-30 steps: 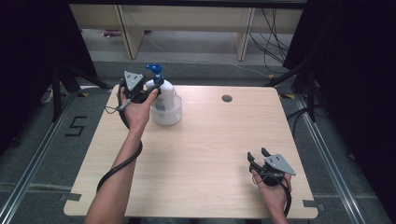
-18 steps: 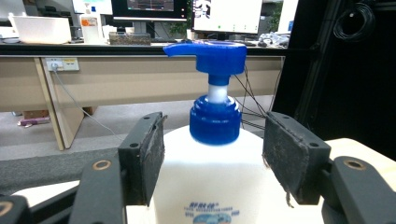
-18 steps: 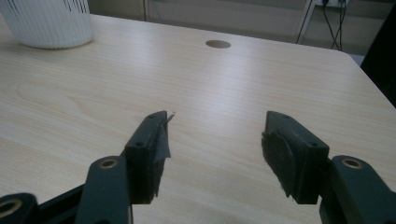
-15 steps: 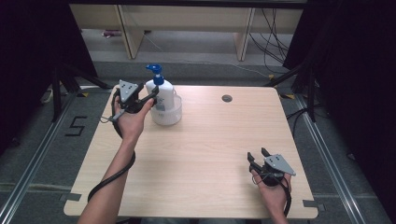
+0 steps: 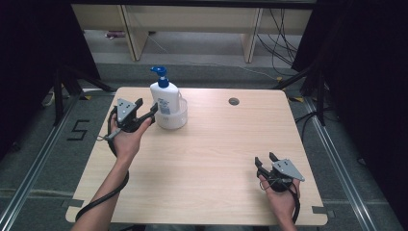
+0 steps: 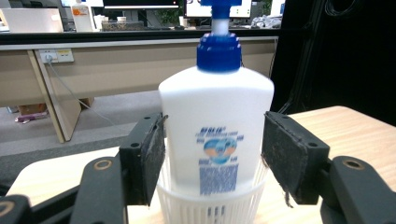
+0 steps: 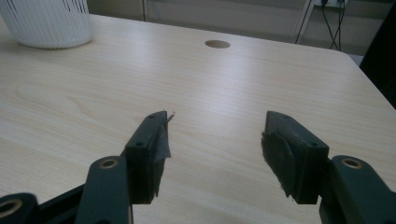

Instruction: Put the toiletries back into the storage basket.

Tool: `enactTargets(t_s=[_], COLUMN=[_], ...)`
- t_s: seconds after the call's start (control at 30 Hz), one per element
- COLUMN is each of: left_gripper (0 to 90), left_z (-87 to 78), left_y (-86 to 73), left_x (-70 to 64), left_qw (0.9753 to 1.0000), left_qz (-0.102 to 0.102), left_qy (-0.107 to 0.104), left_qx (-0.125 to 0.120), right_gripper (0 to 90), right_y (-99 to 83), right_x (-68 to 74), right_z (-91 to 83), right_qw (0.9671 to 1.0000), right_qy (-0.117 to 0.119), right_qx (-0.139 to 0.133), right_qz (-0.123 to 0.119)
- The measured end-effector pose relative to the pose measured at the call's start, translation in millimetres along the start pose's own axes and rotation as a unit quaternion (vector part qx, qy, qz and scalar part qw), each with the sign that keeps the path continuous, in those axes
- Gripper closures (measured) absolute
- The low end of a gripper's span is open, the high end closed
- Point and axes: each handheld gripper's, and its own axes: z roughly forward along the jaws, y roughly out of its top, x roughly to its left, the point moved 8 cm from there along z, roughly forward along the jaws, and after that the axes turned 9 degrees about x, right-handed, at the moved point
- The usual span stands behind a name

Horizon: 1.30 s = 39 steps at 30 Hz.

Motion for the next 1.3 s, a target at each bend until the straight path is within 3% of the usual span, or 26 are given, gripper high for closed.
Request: enactTargets(t_s=[0.13, 0.17, 0.2, 0.3, 0.33, 0.37, 0.4, 0.5, 0.57, 0.6, 0.63, 0.73, 0.77, 0.97, 1.2, 1.27, 1.3], left_gripper=[38.6, 38.6, 38.6, 38.6, 38.6, 38.6, 38.6, 38.6, 38.4, 38.4, 38.4, 38.4, 38.4, 38.3, 38.6, 38.7, 38.7], left_z=[-5.9, -8.5, -10.5, -17.5, -17.5, -20.2, -21.6, -24.7, -27.6, -27.6, -29.9, -31.9, -33.8, -39.0, -41.1, -39.6, -39.6], left_y=[-6.8, -10.3, -13.1, -25.9, -25.9, -33.2, -36.5, -43.7, -57.5, -57.5, -70.3, -81.7, -92.8, -120.6, -130.8, -132.2, -132.2], left_x=[1.3, 1.3, 1.6, 4.5, 4.5, 6.6, 7.7, 9.4, 10.2, 10.2, 11.6, 13.9, 16.0, 20.4, 27.6, 28.2, 28.2], left_qw=[1.0000, 1.0000, 1.0000, 1.0000, 1.0000, 1.0000, 1.0000, 1.0000, 0.9999, 0.9999, 0.9998, 0.9996, 0.9995, 0.9986, 0.9990, 0.9991, 0.9991], left_qz=[0.004, 0.005, 0.003, 0.002, 0.002, 0.000, -0.003, -0.002, 0.002, 0.002, 0.005, 0.005, 0.006, 0.013, 0.008, 0.007, 0.007], left_qy=[0.001, -0.001, -0.003, -0.002, -0.002, -0.003, -0.002, -0.001, -0.008, -0.008, -0.009, -0.009, -0.009, -0.004, 0.002, 0.002, 0.002], left_qx=[0.000, 0.002, 0.002, 0.006, 0.006, 0.008, 0.008, 0.008, 0.013, 0.013, 0.020, 0.025, 0.030, 0.051, 0.044, 0.042, 0.042], right_gripper=[41.5, 41.6, 41.5, 41.5, 41.5, 41.6, 41.6, 41.5, 41.6, 41.6, 41.5, 41.5, 41.5, 41.5, 41.5, 41.3, 41.3], right_y=[0.5, -0.2, 1.1, -0.3, -0.3, 1.2, -0.4, 1.2, 0.5, 0.5, 0.4, 1.4, 1.5, 1.0, 1.9, 0.1, 1.2], right_x=[0.0, 0.2, -2.0, 1.1, 1.1, -1.4, 2.2, -1.3, 0.3, 0.3, 0.1, -1.5, -2.0, -0.3, -1.9, 1.4, -0.2], right_z=[1.0, -0.1, 0.5, 0.0, 0.0, 0.9, -0.6, 0.7, 1.0, 1.0, 1.1, 0.7, 0.8, 0.8, 1.5, 0.4, 1.1], right_qw=[1.0000, 1.0000, 0.9999, 1.0000, 1.0000, 0.9999, 1.0000, 0.9999, 0.9999, 0.9999, 0.9999, 0.9998, 0.9998, 0.9998, 0.9996, 1.0000, 0.9998], right_qy=[0.006, 0.000, -0.002, 0.002, 0.002, -0.001, 0.005, -0.001, 0.008, 0.008, 0.006, -0.001, -0.003, 0.001, -0.001, 0.005, 0.008], right_qx=[-0.001, 0.001, -0.004, 0.003, 0.003, -0.005, 0.004, -0.004, -0.001, -0.001, -0.001, -0.006, -0.007, -0.005, -0.008, -0.001, -0.005], right_qz=[-0.008, 0.002, -0.014, 0.007, 0.005, -0.015, 0.007, -0.013, -0.007, -0.007, -0.009, -0.017, -0.020, -0.018, -0.028, -0.003, -0.017])
